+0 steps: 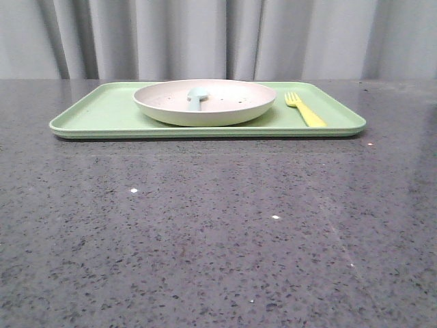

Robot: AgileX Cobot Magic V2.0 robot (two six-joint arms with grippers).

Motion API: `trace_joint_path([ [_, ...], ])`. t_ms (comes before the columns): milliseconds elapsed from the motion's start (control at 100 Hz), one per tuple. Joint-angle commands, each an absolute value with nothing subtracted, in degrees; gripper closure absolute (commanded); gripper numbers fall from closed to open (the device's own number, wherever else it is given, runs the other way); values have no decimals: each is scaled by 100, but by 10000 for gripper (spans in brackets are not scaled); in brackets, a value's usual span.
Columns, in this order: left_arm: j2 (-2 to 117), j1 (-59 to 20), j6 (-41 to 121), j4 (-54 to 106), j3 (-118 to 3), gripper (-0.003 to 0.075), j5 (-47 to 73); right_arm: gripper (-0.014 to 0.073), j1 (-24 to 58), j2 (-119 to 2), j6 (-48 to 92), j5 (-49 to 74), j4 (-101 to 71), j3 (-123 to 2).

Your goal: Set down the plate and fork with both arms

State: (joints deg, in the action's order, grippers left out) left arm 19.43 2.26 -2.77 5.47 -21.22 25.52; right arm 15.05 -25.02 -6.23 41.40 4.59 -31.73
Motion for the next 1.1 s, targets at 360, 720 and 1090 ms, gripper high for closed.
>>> trace_joint_path([
  [360,-129,168,-338,249,-338,741,685,662,1501,-2531,-605,3740,585,-3310],
  [720,-203,105,-519,-385,69,741,-155,662,1501,-2531,-605,3745,585,-3310],
  [1090,-203,0,-637,-585,69,741,-156,662,1501,-2531,-605,3745,585,-3310],
])
